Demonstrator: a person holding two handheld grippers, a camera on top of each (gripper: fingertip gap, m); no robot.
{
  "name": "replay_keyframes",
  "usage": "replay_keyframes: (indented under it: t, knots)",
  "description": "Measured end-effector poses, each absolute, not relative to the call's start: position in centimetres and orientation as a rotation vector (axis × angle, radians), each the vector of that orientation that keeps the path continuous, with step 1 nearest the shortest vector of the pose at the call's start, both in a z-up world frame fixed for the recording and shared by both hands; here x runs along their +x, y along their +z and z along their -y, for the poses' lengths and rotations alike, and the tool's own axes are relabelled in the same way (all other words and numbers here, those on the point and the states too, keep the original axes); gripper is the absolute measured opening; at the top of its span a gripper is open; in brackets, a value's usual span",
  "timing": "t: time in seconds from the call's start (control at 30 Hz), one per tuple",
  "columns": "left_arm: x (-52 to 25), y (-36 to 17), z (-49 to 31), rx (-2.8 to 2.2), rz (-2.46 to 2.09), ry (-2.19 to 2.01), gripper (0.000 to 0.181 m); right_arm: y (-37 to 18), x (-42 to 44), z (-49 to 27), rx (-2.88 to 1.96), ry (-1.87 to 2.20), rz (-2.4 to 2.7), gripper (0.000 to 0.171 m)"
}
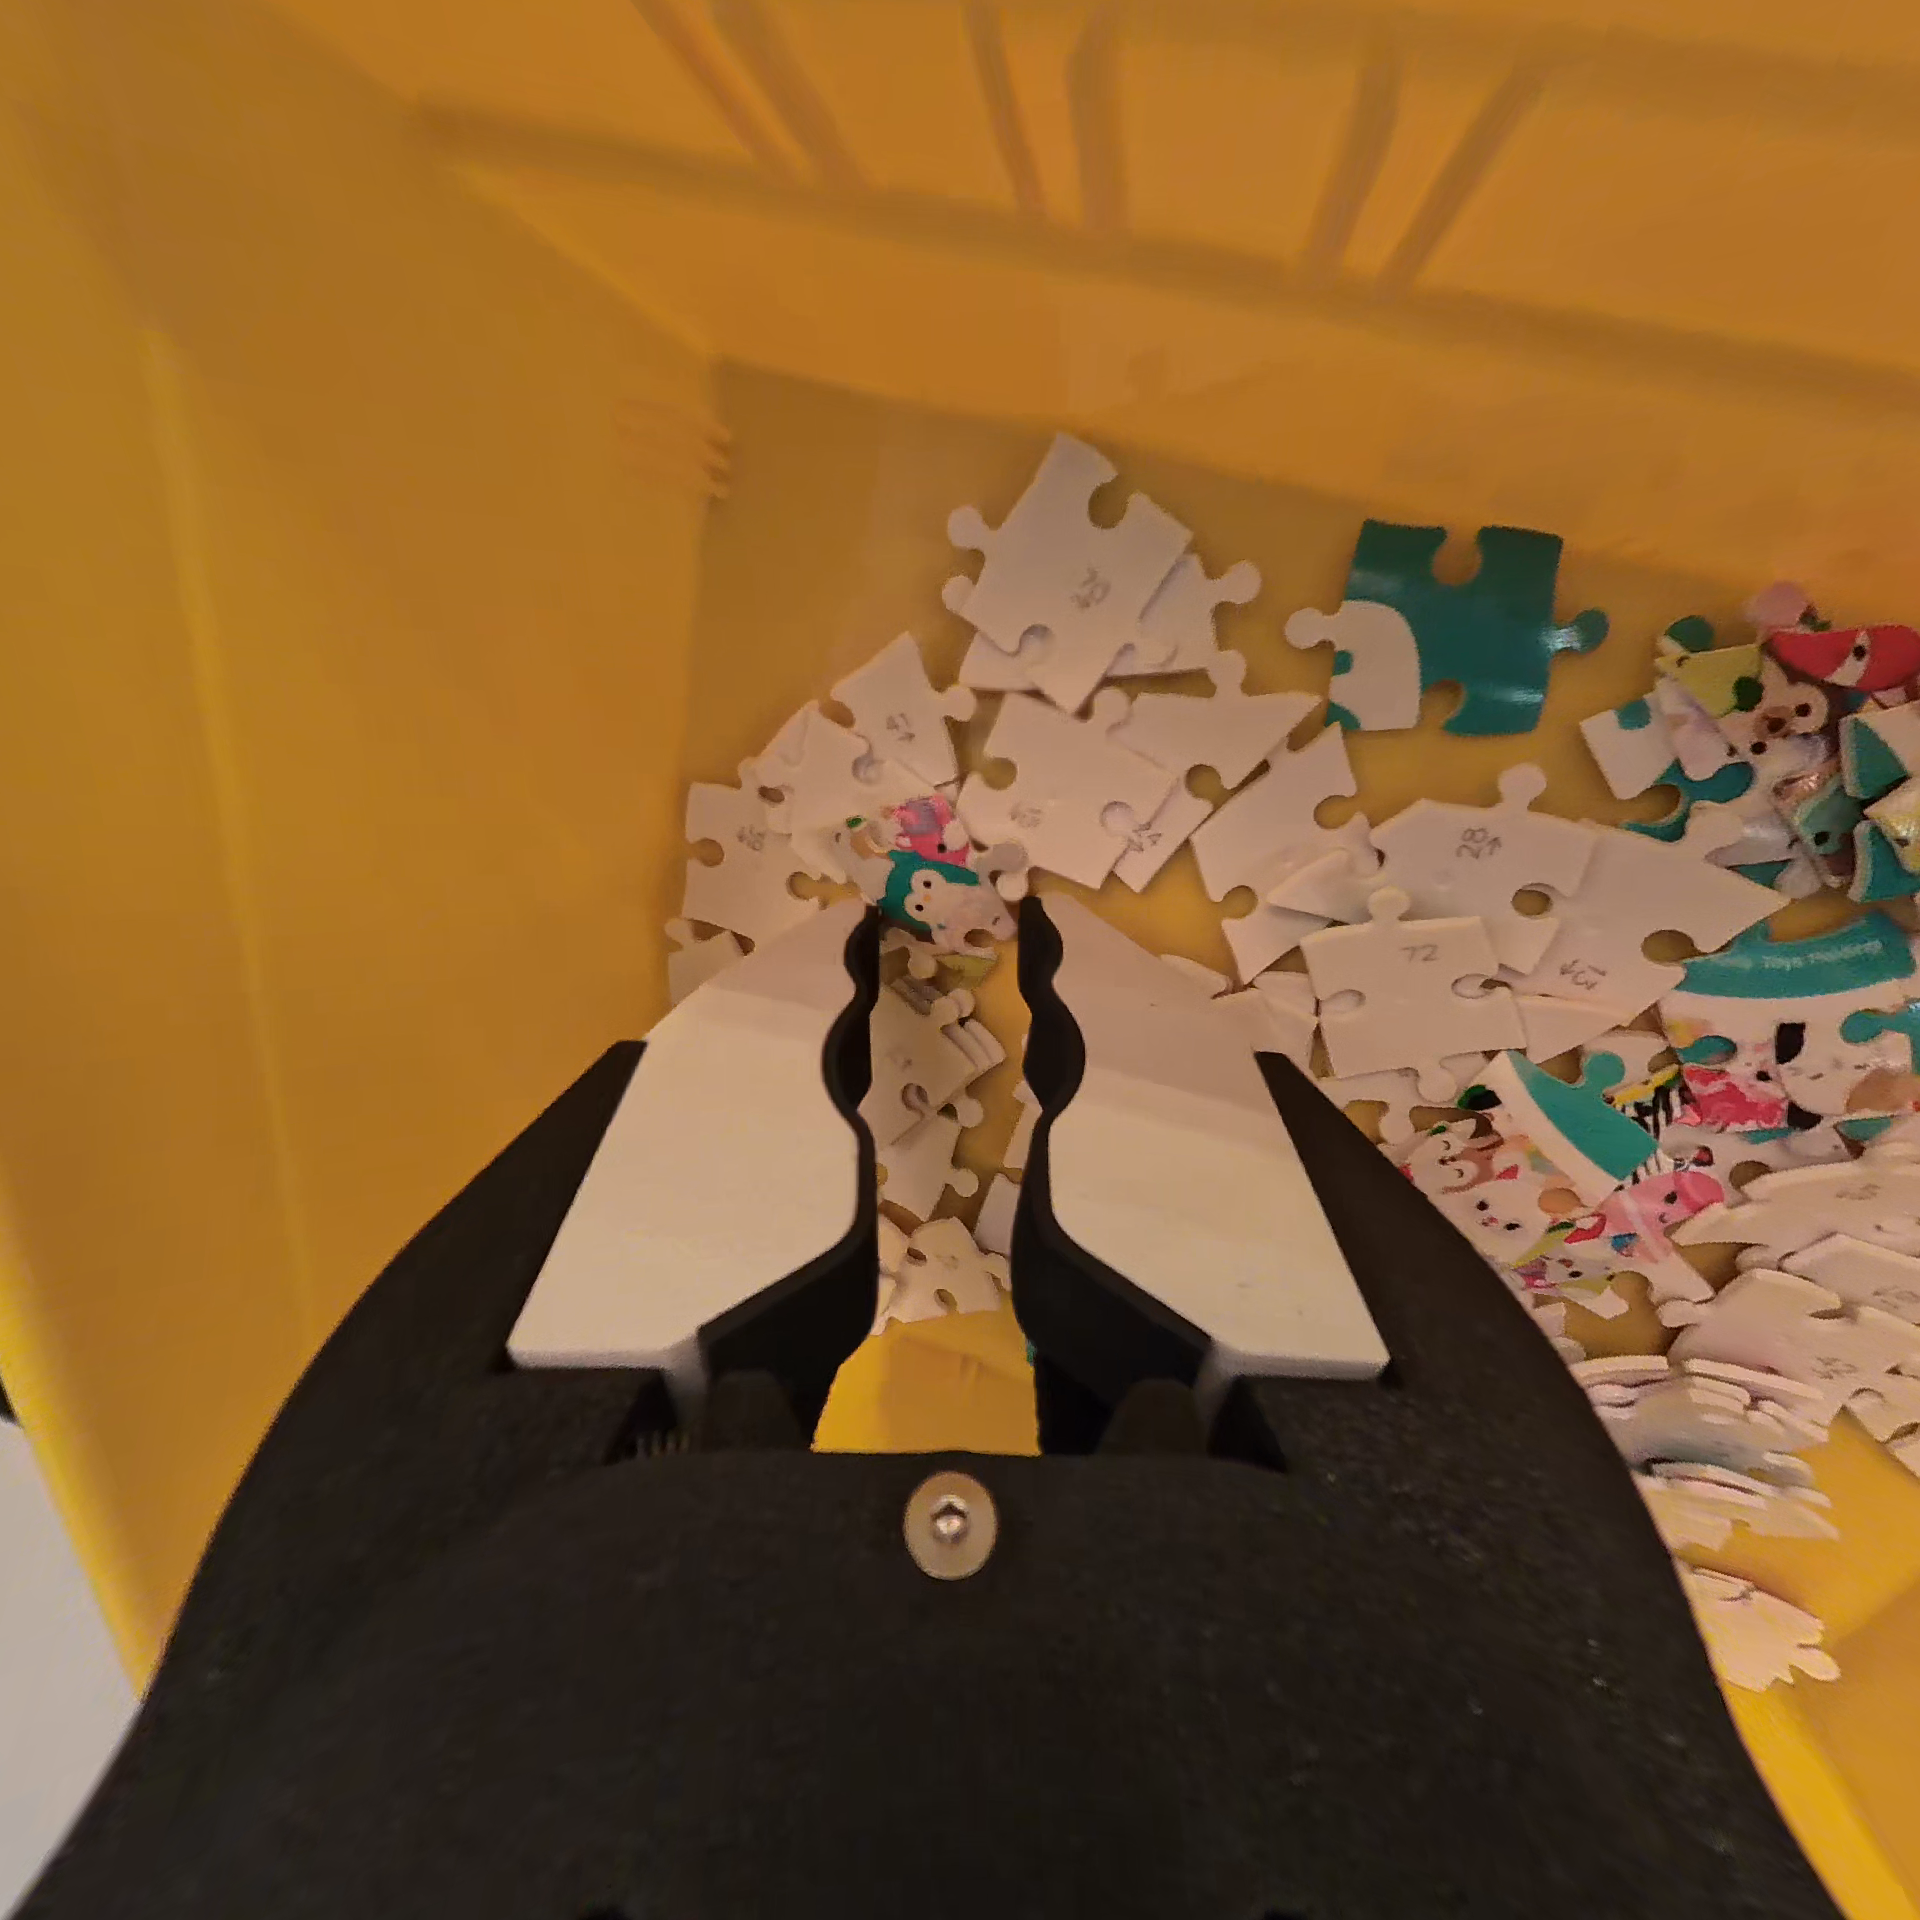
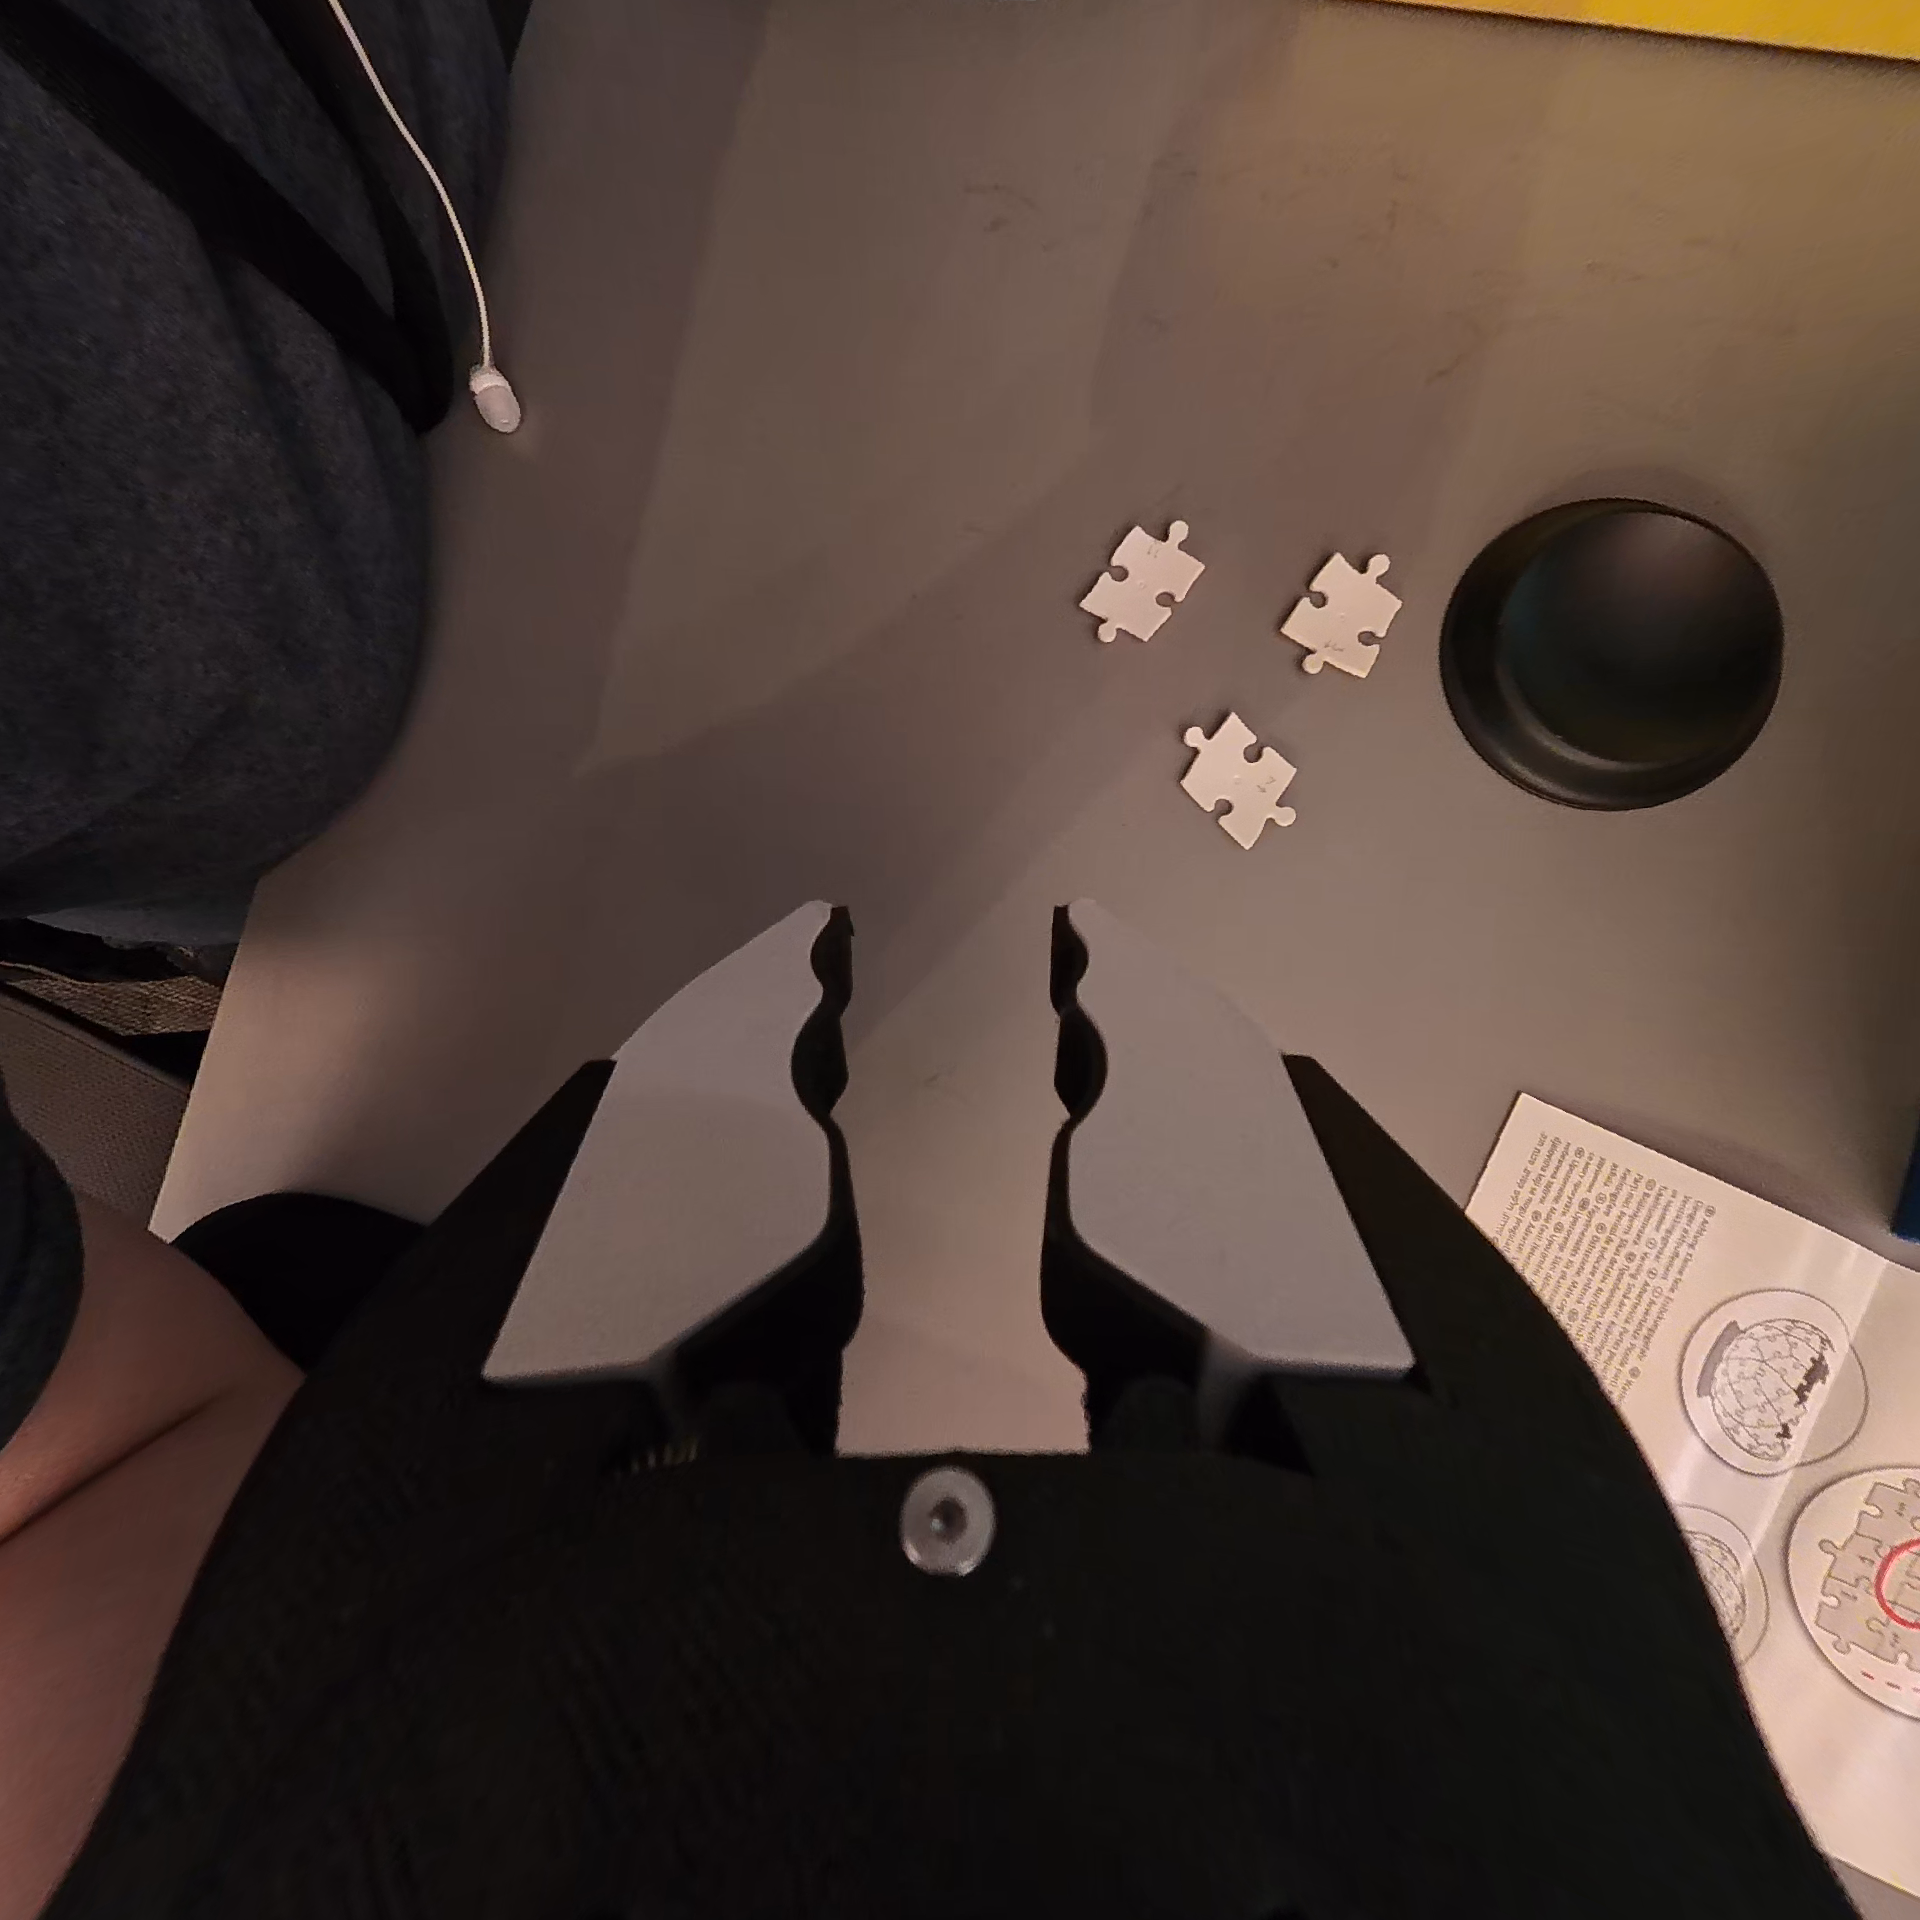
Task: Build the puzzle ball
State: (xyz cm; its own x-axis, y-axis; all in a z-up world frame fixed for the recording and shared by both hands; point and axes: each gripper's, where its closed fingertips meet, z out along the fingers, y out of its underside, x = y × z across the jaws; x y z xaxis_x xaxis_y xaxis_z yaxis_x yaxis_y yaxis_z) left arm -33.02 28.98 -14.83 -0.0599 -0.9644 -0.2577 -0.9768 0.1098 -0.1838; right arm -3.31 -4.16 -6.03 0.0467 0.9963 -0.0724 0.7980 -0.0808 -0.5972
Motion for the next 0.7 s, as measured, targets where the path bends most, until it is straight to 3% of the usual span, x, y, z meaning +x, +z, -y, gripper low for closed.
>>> replay_keyframes:
  t: [0.3,0.47,0.7]
  knots:
    - [-32.8,-14.7,-29.1,-2.038,-2.021,-0.003,0.024,-6.0,-3.3,4.2,-1.934,0.677,1.801,0.038]
    - [-32.7,-13.8,-29.2,-2.104,-1.934,-0.121,0.006,-6.0,-3.3,4.2,-1.935,0.677,1.802,0.038]
    - [-32.3,-13.0,-29.8,-2.102,-1.867,-0.142,0.004,-6.0,-3.3,4.2,-1.935,0.676,1.804,0.038]
